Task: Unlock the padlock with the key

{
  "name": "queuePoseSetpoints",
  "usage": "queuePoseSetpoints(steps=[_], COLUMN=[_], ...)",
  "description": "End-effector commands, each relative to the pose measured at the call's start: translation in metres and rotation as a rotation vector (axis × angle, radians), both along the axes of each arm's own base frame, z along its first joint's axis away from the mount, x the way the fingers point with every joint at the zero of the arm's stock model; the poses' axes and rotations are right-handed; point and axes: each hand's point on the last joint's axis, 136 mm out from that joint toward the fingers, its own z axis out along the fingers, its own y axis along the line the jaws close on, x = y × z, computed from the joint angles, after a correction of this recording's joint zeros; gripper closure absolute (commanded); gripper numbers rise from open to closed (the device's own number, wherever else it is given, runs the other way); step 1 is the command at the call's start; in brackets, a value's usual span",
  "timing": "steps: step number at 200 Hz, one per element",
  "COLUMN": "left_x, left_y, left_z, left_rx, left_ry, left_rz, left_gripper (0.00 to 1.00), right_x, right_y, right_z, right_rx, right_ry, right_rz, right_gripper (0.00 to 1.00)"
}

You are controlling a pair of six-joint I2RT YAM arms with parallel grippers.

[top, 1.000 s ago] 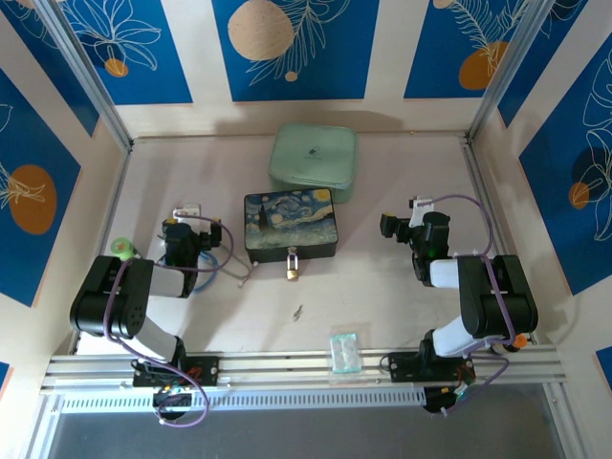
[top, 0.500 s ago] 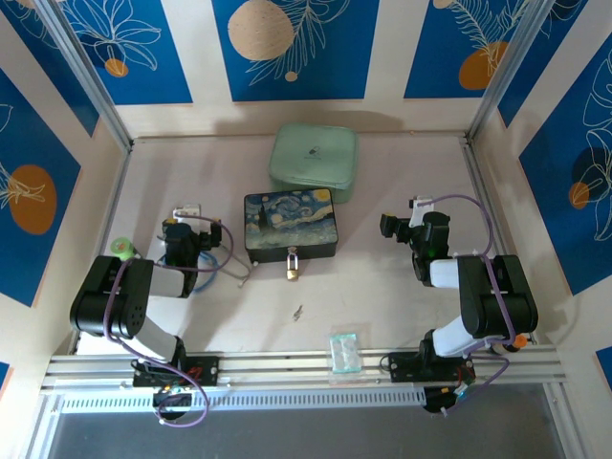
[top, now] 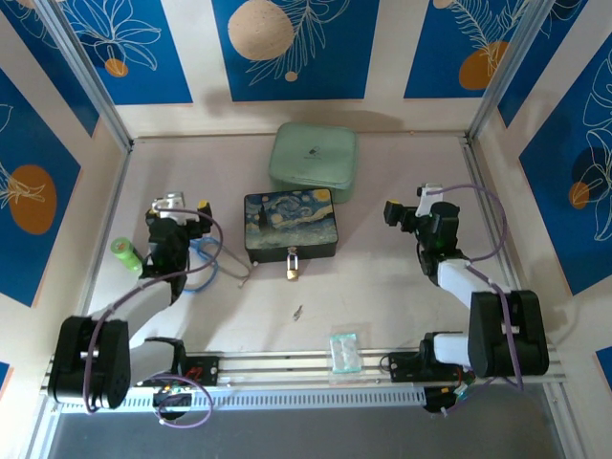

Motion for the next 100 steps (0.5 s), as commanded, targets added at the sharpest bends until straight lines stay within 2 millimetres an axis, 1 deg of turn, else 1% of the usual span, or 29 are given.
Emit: queuePoseSetpoints(steps=[1,11,20,26,32,50,69,82,100], left_x=[-0.01,-0.015,-0.018,-0.02,-0.022,-0.028,-0.038,-0.046,-0.057], left_y=[0.002,-0.004,-0.017,-0.025,-0.029,-0.039,-0.043,-0.053,-0.069], left_z=[-0.004,0.001,0.01,0.015,0.017,0.016,-0.004,-0.012,-0.023], left_rx=[-0.199,-0.289,-0.344,-0.387,-0.433,-0.519,-0.575,-0.588,-0.6], left_ry=[0.078,0.073,0.042,0.024,0.02,0.054,0.19,0.26,0.353], left_rz=[0.055,0.041,-0.032,-0.074,-0.09,-0.125,-0.101,-0.136,-0.186], left_gripper=[0.01,0.01,0.01,0.01,0.01,0.01,0.01,0.01,0.01], right_x=[-0.015,-0.023,-0.032,-0.038,-0.041,-0.052,-0.063,-0.073,-0.088], right_y=[-0.004,-0.015,-0.021,-0.024,-0.023,-0.006,0.021,0.04,0.062], right_z=[0.003,0.006,0.006,0.005,0.007,0.009,0.011,0.01,0.005], right_rx=[0.107,0.182,0.26,0.315,0.358,0.432,0.498,0.512,0.471], right_ry=[0.1,0.145,0.183,0.212,0.231,0.297,0.361,0.425,0.508], right_rz=[-0.072,-0.165,-0.224,-0.255,-0.247,-0.171,-0.044,0.014,0.049], right_gripper=[0.01,0.01,0.01,0.01,0.01,0.01,0.01,0.01,0.0])
